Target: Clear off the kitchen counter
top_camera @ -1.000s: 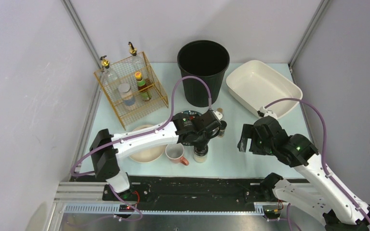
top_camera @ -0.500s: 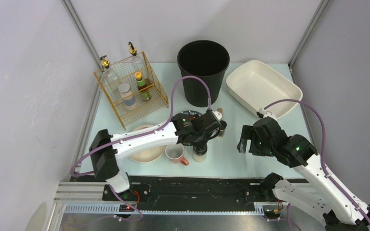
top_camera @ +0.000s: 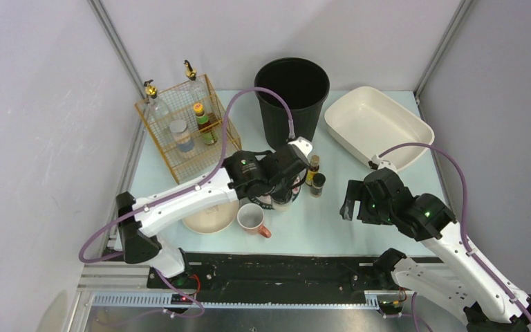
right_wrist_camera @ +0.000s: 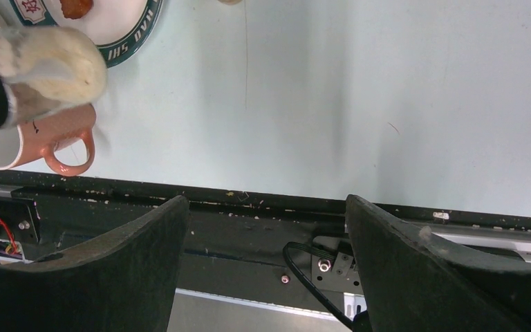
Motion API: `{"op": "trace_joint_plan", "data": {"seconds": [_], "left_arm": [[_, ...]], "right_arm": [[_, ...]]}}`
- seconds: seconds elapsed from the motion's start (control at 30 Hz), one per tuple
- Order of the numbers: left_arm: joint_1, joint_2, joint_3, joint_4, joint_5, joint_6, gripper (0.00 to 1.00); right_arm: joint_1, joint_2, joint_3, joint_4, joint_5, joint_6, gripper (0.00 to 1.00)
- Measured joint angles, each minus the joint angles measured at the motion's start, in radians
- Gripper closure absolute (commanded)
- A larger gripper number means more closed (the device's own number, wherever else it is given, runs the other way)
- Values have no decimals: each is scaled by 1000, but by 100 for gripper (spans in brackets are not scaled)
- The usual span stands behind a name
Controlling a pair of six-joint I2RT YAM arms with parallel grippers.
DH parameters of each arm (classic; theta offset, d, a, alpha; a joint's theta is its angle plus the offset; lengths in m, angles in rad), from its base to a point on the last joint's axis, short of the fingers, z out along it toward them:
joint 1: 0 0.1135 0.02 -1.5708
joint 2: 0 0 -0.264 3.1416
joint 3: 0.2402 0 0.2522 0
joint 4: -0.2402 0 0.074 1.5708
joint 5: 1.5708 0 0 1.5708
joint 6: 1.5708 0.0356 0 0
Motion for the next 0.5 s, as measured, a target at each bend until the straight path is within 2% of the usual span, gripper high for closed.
{"op": "trace_joint_plan", "data": {"seconds": [0.17, 0.5], "left_arm": [[44, -11, 112, -46, -38, 33, 100], [266, -24, 241, -119, -111, 118, 100]], "right_arm": [[0, 0, -1, 2, -6, 0, 13], [0, 10, -2, 8, -11, 0, 13]]}}
